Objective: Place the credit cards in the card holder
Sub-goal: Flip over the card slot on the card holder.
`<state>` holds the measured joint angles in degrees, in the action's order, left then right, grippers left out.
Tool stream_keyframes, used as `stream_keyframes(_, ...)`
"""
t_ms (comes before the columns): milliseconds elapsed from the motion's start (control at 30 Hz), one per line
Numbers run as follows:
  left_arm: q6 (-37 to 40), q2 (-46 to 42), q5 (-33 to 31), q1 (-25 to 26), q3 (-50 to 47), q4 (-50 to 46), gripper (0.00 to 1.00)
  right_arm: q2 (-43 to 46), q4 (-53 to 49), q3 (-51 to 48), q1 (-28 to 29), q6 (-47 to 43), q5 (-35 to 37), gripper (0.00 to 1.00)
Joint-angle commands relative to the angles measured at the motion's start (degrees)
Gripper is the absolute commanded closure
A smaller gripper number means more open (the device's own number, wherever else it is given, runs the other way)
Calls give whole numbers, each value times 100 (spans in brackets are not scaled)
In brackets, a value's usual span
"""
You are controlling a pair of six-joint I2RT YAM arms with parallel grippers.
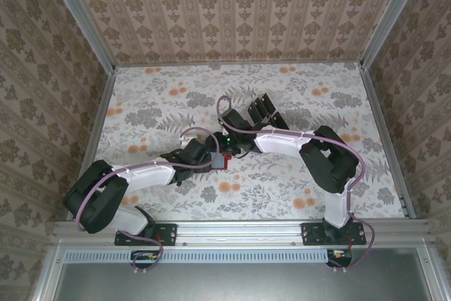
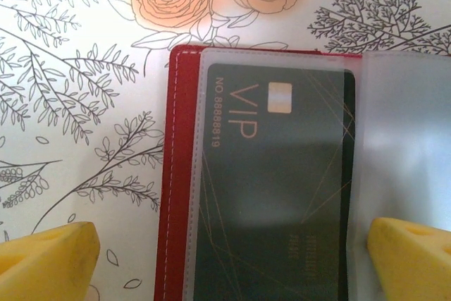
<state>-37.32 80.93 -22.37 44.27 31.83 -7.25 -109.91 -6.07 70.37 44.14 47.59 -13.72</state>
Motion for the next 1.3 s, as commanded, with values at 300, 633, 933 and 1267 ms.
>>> stream_keyframes(300,-118,32,-66,20,-178,1,0,-397,10,109,40,224,112,46)
stream_keyframes(633,-101,-24,-57,20,-204,56,0,-711,129,361,30,355,-238,46)
stream_keyframes(933,-77,-929,-69,21,-333,-34,0,-660,115,603,34,424,-381,46)
stream_keyframes(1267,-348,-2737,-555,-6,-768,-614,0,-816,-172,1143,154,466,-415,46)
